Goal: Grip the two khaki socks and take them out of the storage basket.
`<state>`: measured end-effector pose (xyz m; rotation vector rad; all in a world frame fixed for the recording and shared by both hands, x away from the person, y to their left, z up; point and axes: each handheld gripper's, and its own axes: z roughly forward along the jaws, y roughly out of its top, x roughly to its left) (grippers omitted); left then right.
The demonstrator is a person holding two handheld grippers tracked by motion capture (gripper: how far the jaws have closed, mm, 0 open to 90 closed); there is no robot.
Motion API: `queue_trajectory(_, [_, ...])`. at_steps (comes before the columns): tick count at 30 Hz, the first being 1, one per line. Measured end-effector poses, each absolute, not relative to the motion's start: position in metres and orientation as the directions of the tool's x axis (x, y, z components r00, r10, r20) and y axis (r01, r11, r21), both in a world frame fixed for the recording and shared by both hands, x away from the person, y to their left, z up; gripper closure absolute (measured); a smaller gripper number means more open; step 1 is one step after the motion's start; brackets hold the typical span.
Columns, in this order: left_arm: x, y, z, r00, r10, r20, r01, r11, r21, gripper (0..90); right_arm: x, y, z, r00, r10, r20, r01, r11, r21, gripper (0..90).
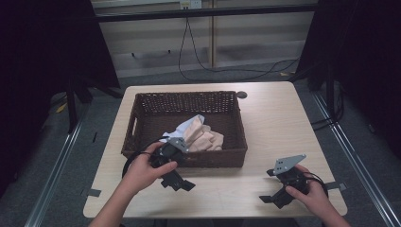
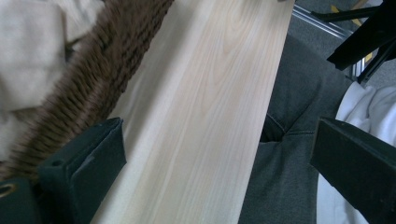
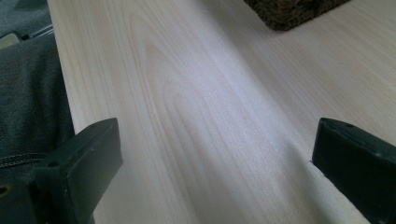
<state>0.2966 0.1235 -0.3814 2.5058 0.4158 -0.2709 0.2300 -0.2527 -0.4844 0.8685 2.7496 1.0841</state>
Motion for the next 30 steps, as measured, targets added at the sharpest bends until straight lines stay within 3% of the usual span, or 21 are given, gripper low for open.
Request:
queue_trajectory(13, [0.323, 0.118, -0.352, 0.915, 0.269, -0.301, 0.393, -0.763, 0.513, 2.9, 0.229, -0.252, -0.484, -0.838, 0.523, 0.152, 0.485, 0.589, 0.646, 0.9])
queue_trajectory(17, [0.332, 0.118, -0.348, 0.927, 0.258, -0.272, 0.364, -0.790, 0.493, 2.9, 0.229, -0.252, -0.484, -0.839, 0.522, 0.154, 0.486, 0.589, 0.646, 0.9])
queue_trajectory(30, [0.373, 0.110, -0.350, 0.899, 0.357, -0.252, 0.436, -0.780, 0.450, 2.9, 0.229, -0.251, -0.484, -0.841, 0.519, 0.154, 0.483, 0.590, 0.646, 0.9])
